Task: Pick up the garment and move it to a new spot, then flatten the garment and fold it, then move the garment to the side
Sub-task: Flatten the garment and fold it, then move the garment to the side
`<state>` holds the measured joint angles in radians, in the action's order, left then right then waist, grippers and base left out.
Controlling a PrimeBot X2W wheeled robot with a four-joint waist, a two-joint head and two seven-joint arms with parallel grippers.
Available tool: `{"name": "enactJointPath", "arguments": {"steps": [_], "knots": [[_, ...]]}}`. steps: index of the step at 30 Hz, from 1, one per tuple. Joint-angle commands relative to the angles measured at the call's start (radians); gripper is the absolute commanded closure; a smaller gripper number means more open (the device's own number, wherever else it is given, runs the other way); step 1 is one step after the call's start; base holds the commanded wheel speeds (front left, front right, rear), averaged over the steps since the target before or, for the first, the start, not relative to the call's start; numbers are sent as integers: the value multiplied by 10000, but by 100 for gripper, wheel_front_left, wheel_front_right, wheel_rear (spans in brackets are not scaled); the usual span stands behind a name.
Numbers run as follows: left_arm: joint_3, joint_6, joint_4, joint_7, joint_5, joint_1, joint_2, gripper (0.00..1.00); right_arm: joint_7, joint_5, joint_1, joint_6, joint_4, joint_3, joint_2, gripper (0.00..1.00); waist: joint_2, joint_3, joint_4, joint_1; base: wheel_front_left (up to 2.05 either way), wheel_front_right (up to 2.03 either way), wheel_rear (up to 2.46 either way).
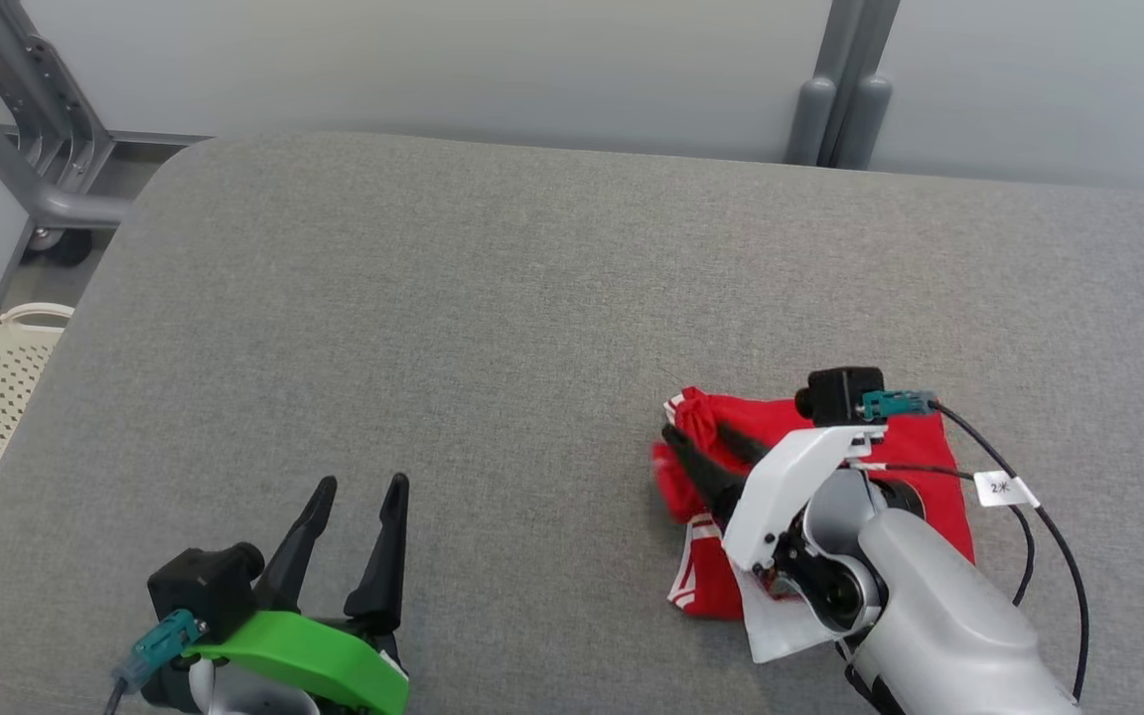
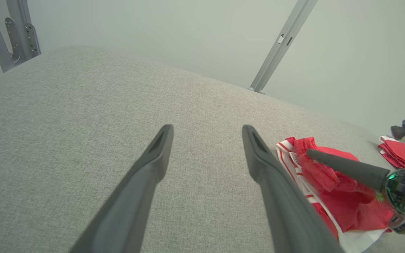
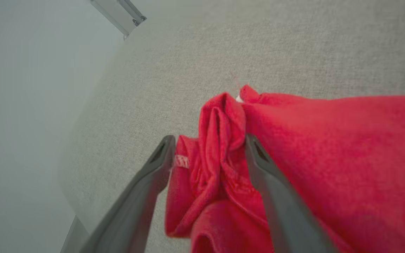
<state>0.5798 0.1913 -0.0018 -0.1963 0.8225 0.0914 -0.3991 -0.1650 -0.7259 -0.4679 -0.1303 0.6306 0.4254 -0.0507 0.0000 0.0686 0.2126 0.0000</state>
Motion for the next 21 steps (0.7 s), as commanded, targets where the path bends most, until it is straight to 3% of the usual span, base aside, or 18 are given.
{"name": "enactJointPath", "arguments": {"steps": [1,5,12,16,21], "knots": [[-87,76,-80,-76,69,-110,-113,0,251,-9,-76,-6,-364,-179,-153,0,0,-15,-135,0,0,0,0],[-225,213,-263,-89,103,-242,-246,0,111,-207,496,-5,-1390,-816,-849,0,0,-6,-373,0,0,0,0],[-497,400,-725,-251,-21,-393,-442,0,-1176,-349,1962,-5,-2458,-2629,-2419,0,0,220,-586,0,0,0,0],[-533,441,-795,-283,-30,-378,-459,0,-1977,-762,2521,-6,-2599,-3449,-2619,0,0,359,-634,0,0,0,0],[-523,431,-768,-282,-35,-286,-417,0,-2547,-1294,2503,-6,-2607,-3814,-2421,0,0,444,-614,0,0,0,0]]}}
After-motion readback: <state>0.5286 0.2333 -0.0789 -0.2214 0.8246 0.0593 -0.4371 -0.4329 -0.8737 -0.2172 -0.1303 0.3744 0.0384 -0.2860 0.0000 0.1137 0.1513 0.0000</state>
